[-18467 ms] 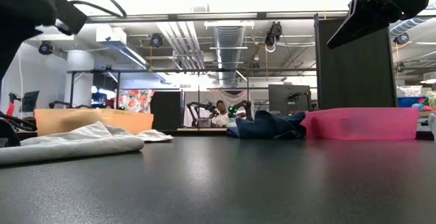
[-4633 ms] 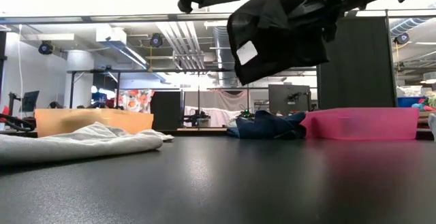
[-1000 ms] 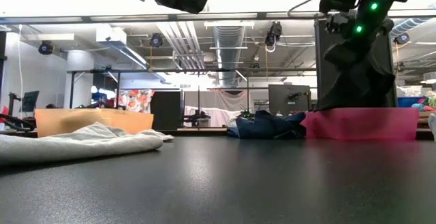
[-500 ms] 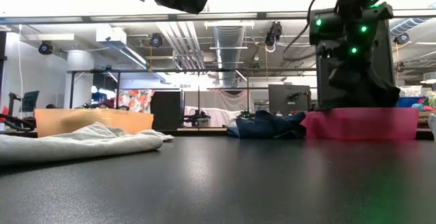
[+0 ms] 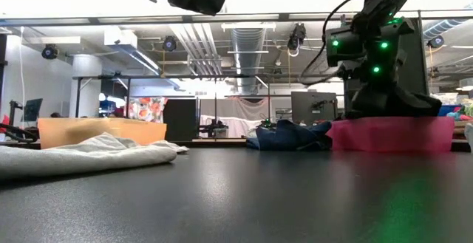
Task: Sort towels by color in basket
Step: Put the black towel into the red bin
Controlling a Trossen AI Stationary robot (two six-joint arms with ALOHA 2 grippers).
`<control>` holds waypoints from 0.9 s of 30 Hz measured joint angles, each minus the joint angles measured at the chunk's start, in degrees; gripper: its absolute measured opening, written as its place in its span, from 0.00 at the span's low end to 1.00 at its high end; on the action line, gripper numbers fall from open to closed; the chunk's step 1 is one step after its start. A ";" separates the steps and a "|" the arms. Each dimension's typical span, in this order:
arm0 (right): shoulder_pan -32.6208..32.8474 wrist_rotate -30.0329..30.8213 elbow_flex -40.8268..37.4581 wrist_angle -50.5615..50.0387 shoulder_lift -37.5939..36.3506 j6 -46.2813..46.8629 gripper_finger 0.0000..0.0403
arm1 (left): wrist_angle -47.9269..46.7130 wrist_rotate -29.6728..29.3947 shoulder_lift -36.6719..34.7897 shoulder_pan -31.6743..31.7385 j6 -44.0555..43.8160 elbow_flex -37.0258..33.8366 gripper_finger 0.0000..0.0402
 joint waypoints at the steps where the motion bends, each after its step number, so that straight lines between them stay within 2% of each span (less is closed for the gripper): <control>1: 0.12 -0.74 0.00 1.21 -0.09 -0.34 0.02 | 0.00 0.00 0.00 0.00 -0.02 0.00 0.09; 6: 0.21 -4.65 0.01 7.16 -0.63 -2.31 0.02 | 0.02 0.02 0.00 0.00 -0.02 -0.01 0.09; 10: 0.19 -8.88 0.02 11.35 -0.63 -1.87 0.06 | 0.01 0.04 0.00 0.00 -0.16 -0.02 0.09; 15: 0.21 -10.17 0.40 11.87 -0.72 1.69 0.18 | 0.00 1.88 0.00 0.00 -0.64 -0.02 0.09; 19: 0.19 -13.43 1.08 11.90 -1.74 2.93 0.30 | -0.17 1.92 0.00 0.00 -1.05 -0.02 0.09; 27: 0.37 -15.61 4.06 8.35 -6.62 3.43 0.51 | -1.75 1.97 0.00 0.00 -1.86 -0.02 0.09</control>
